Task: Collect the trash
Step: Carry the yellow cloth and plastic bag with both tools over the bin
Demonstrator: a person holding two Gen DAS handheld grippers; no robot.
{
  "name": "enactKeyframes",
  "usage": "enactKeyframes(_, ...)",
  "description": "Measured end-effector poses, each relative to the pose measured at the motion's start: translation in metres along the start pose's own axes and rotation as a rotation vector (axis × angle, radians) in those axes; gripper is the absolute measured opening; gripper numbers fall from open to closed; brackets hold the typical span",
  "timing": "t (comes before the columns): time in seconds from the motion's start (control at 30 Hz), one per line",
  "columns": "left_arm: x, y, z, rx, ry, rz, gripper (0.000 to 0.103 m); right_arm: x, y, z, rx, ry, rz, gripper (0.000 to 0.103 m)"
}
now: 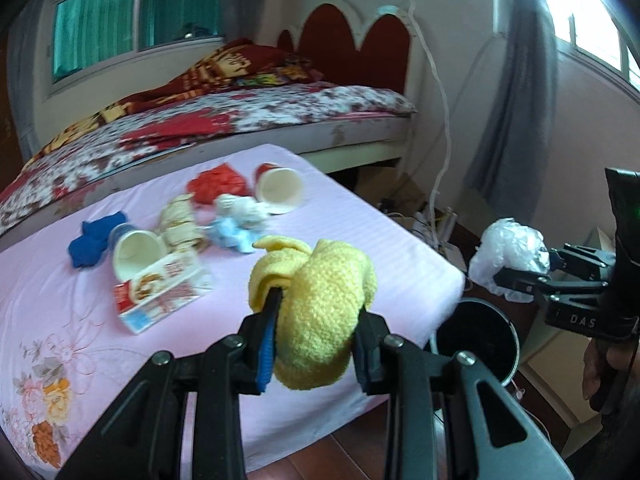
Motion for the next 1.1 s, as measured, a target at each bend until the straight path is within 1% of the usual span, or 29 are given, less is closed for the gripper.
enactKeyframes(0.33, -0.002, 0.003, -0.066, 0.088, 0.089, 0.008, 0.033, -0.030, 0.034, -0.040, 0.048, 0.073, 0.021, 0.051)
enactKeyframes(0.6, 0.002, 0.008, -0.114, 0.137, 0.151, 0.031, 0.033, -0.041, 0.057, -0.076, 0.115, 0.116, 0.040, 0.051)
enactKeyframes(0.73, 0.007, 0.015, -0.139, 0.171, 0.192, 0.053, 0.033, -0.043, 0.070, -0.097, 0.152, 0.139, 0.057, 0.051)
enactKeyframes(0.9, 0.019, 0.027, -0.172, 0.220, 0.254, 0.098, 0.033, -0.045, 0.091, -0.123, 0.199, 0.168, 0.083, 0.051)
enactKeyframes(1.1, 0.043, 0.042, -0.207, 0.267, 0.303, 0.159, 0.033, -0.042, 0.122, -0.155, 0.258, 0.193, 0.132, 0.051)
Point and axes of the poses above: each gripper's, at about its wrist camera, not at the fingertips, and x roughly the way its jaws point, z to its left, y to its underside, the point moved 3 cm from there along x, roughly the way its jaws point, and after that the axes turned 9 degrees about -y, right-handed, at the moved point
